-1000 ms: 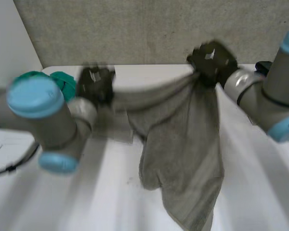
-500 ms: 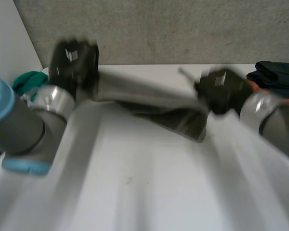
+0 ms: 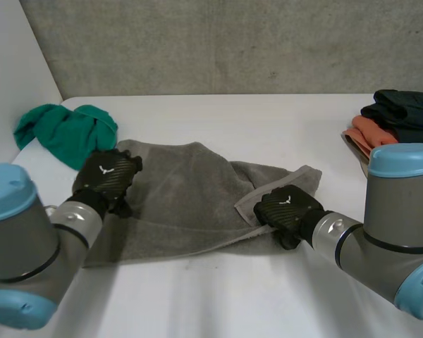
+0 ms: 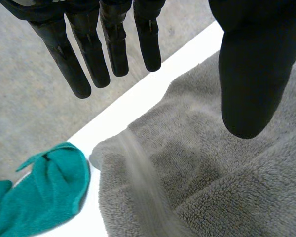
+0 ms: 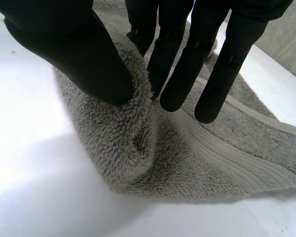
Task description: Fold the laundry.
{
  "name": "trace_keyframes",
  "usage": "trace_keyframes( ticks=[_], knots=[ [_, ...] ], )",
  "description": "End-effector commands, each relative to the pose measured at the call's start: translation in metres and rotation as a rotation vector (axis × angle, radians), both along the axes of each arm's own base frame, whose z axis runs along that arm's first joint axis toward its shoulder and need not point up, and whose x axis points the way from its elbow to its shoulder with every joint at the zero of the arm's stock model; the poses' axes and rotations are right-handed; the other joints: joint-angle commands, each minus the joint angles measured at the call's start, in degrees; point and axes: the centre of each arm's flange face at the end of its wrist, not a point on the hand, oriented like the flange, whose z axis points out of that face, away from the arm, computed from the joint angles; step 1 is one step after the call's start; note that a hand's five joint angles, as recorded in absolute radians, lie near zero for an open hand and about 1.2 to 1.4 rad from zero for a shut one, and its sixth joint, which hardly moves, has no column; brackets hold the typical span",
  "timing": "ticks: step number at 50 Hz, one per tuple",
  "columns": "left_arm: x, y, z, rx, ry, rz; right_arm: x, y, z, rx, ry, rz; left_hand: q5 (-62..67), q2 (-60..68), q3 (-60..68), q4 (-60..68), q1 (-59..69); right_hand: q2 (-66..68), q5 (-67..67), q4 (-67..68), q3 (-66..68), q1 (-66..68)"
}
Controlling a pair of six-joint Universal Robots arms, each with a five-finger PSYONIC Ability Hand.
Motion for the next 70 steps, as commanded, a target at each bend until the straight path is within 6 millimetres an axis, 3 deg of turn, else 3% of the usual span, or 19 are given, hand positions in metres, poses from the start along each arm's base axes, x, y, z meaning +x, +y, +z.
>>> trace_keyframes(
  ticks=[1,5,8,17,27,30,35,43,49,52,53,55,61,63,70],
  knots=[
    [0.019,0.043,0.001,0.082,-0.032,0.004,0.000,0.001,-0.001,-0.002,-0.002,0.000,5.69,5.31,5.23,5.82,4.97,12.56,12.00,11.33,11.89,15.57],
    [0.035,0.059,-0.018,0.231,-0.087,0.039,0.000,0.002,-0.001,-0.001,-0.002,0.002,6.03,5.64,5.57,6.16,5.31,12.56,12.00,11.33,11.89,15.57],
    [0.044,0.060,-0.027,0.275,-0.097,0.067,0.000,0.002,-0.001,-0.001,-0.002,0.002,6.36,5.98,5.90,6.50,5.64,12.56,12.00,11.33,11.89,15.57],
    [0.067,0.027,-0.052,0.275,-0.112,0.134,0.000,0.002,-0.002,0.001,-0.001,0.003,7.21,6.82,6.75,7.34,6.48,12.56,12.00,11.33,11.89,15.57],
    [0.068,0.012,-0.065,0.244,-0.107,0.122,-0.002,0.006,-0.005,0.014,0.005,0.005,9.39,9.00,8.93,9.52,8.67,12.56,12.00,11.33,11.89,15.57],
    [0.067,0.007,-0.068,0.229,-0.104,0.123,-0.002,0.007,-0.006,0.017,0.006,0.005,16.10,15.72,15.64,16.23,15.38,12.56,12.00,11.33,11.89,15.57],
    [0.066,-0.002,-0.067,0.188,-0.095,0.123,-0.001,0.008,-0.007,0.018,0.007,0.008,23.51,23.12,23.05,23.64,22.78,12.56,12.00,11.33,11.89,15.57],
    [0.063,-0.015,-0.059,0.119,-0.081,0.122,-0.002,0.008,-0.008,0.021,0.009,0.007,53.76,53.38,53.30,53.89,53.04,12.56,12.00,11.33,11.89,15.57],
    [0.060,-0.019,-0.055,0.103,-0.079,0.113,-0.003,0.010,-0.005,0.023,0.010,0.007,54.28,53.90,53.82,54.41,53.56,12.56,12.00,11.33,11.89,15.57],
    [0.060,-0.017,-0.051,0.091,-0.077,0.111,-0.004,0.009,0.000,0.014,0.015,0.005,54.28,53.90,53.82,54.41,53.56,-10.15,-10.72,-11.38,-10.83,-7.15],
    [0.060,-0.017,-0.048,0.082,-0.075,0.111,-0.004,0.007,0.010,-0.004,0.010,0.003,54.28,53.90,53.82,54.41,53.56,-34.73,-35.30,-35.96,-35.41,-31.73],
    [0.061,-0.017,-0.037,0.051,-0.069,0.115,-0.004,0.007,0.020,-0.026,0.003,0.009,54.28,53.90,53.82,54.41,53.56,-45.04,-45.60,-46.27,-45.72,-42.03],
    [0.061,-0.007,-0.019,0.016,-0.057,0.114,0.001,-0.014,0.070,-0.162,-0.014,0.036,54.28,53.90,53.82,54.41,53.56,-46.08,-46.65,-47.31,-46.76,-43.08],
    [0.061,-0.003,-0.013,0.007,-0.053,0.113,0.003,-0.019,0.076,-0.187,-0.002,0.052,54.28,53.90,53.82,54.41,53.56,-46.08,-46.65,-47.31,-46.76,-43.08],
    [0.062,0.005,-0.007,0.002,-0.052,0.113,0.022,-0.032,0.061,-0.239,0.172,0.290,54.28,53.90,53.82,54.41,53.56,-45.07,-45.64,-46.30,-45.75,-42.07]
  ],
)
